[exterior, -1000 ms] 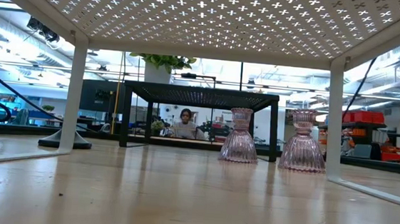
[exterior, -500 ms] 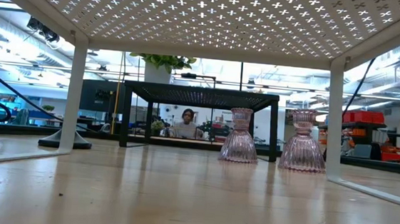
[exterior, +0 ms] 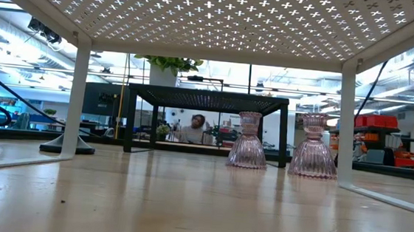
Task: Pick & Place candle stick holders
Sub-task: Put the small green glass candle holder on the white shelf
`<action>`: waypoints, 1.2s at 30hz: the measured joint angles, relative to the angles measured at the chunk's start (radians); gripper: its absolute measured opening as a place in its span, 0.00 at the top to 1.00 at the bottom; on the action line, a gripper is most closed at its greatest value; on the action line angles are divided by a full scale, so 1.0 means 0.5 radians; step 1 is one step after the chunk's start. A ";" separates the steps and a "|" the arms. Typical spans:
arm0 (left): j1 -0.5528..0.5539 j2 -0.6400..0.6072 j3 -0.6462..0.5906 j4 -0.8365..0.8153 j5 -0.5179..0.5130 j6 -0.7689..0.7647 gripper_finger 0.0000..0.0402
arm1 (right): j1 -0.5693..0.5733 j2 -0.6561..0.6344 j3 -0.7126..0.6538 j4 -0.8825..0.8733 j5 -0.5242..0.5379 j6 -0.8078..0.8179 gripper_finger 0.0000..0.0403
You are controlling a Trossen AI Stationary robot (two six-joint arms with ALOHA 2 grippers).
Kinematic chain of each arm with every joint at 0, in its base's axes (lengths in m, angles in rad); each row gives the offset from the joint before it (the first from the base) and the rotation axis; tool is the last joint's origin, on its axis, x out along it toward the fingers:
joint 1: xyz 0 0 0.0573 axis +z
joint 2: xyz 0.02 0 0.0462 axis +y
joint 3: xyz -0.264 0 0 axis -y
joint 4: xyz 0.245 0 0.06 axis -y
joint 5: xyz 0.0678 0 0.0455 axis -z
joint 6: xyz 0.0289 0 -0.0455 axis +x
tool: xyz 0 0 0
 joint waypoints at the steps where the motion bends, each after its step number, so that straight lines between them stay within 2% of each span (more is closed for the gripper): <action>1: 0.000 0.000 0.000 -0.001 -0.001 0.000 0.29 | 0.000 -0.001 0.002 -0.011 0.000 0.000 0.69; 6: 0.002 0.000 -0.001 -0.004 0.000 0.002 0.29 | -0.003 -0.001 0.003 -0.027 0.007 -0.001 0.68; 10: 0.004 0.000 -0.001 0.002 -0.006 -0.012 0.29 | -0.001 -0.002 0.002 -0.054 0.101 -0.010 0.55; 14: 0.005 0.000 -0.001 0.004 -0.011 -0.011 0.30 | -0.002 -0.002 0.002 -0.057 0.117 -0.004 0.51; 25: 0.004 -0.001 -0.001 -0.041 -0.044 -0.018 0.31 | 0.001 -0.052 -0.001 -0.145 0.233 -0.035 0.57; 36: 0.002 -0.013 0.001 -0.197 -0.101 -0.063 0.31 | 0.081 -0.265 -0.002 -0.584 0.243 0.030 0.58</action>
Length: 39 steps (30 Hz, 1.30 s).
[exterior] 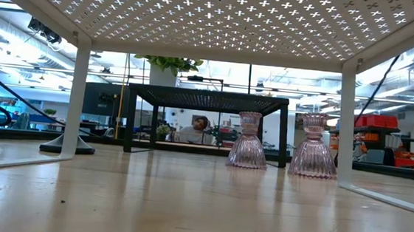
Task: Pick & Place candle stick holders
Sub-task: Put the small green glass candle holder on the white shelf
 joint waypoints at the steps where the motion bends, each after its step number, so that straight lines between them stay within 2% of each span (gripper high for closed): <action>1: -0.003 -0.005 0.000 -0.020 0.001 -0.011 0.31 | 0.006 -0.019 0.000 -0.039 -0.002 0.015 0.58; 6: -0.055 -0.018 0.002 -0.127 0.013 -0.100 0.31 | 0.015 -0.076 0.000 -0.266 0.012 0.112 0.58; 10: -0.148 -0.024 0.002 -0.270 0.020 -0.209 0.31 | 0.016 -0.100 0.000 -0.441 0.149 0.201 0.58; 15: -0.324 -0.023 0.002 -0.433 -0.127 -0.331 0.31 | 0.015 -0.106 0.000 -0.594 0.283 0.287 0.58; 20: -0.525 -0.023 0.002 -0.492 -0.278 -0.492 0.31 | 0.015 -0.107 0.000 -0.638 0.280 0.323 0.58; 26: -0.801 -0.036 -0.005 -0.592 -0.594 -0.760 0.31 | 0.015 -0.106 0.000 -0.642 0.280 0.327 0.58; 35: -1.245 -0.036 -0.144 -0.586 -1.082 -1.284 0.31 | 0.014 -0.106 0.000 -0.650 0.284 0.357 0.58; 39: -1.430 -0.035 -0.232 -0.571 -1.324 -1.540 0.31 | 0.014 -0.106 0.000 -0.650 0.362 0.357 0.58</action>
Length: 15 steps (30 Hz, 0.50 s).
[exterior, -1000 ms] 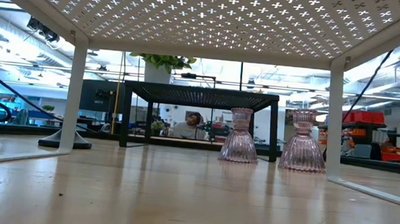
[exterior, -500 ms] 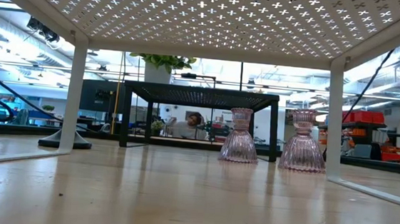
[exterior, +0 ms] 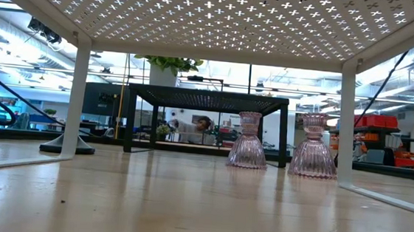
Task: Pick & Place candle stick holders
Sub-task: Put the small green glass candle holder on the white shelf
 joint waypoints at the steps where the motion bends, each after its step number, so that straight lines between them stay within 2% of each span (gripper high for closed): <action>1: -0.040 0.000 -0.030 0.042 -0.049 -0.041 0.31 | 0.000 0.000 0.000 0.000 0.013 0.000 0.58; 9: -0.280 0.003 -0.324 0.514 -0.269 -0.188 0.31 | 0.000 0.000 0.000 0.000 0.022 -0.008 0.58; 15: -0.347 0.003 -0.499 0.694 -0.310 -0.297 0.31 | 0.000 0.000 0.000 -0.001 0.023 -0.024 0.58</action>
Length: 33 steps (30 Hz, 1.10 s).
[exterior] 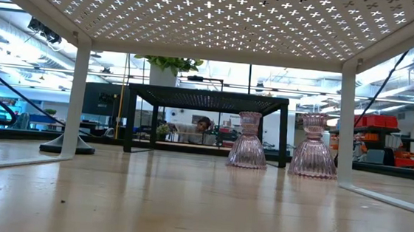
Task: Pick & Place candle stick holders
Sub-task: Put the small green glass candle holder on the white shelf
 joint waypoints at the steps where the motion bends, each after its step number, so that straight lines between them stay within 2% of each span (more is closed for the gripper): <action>1: -0.010 0.000 -0.028 0.020 0.013 -0.028 0.31 | 0.000 0.000 0.000 0.000 0.000 -0.010 0.58; 10: -0.034 0.056 -0.186 0.379 0.011 -0.077 0.31 | -0.008 0.000 0.000 0.019 0.075 -0.097 0.58; 17: -0.035 0.171 -0.188 0.446 0.080 -0.022 0.31 | -0.008 0.000 0.000 0.034 0.125 -0.135 0.58; 33: -0.030 0.180 -0.188 0.465 0.087 0.064 0.31 | -0.011 0.001 0.000 0.045 0.139 -0.136 0.58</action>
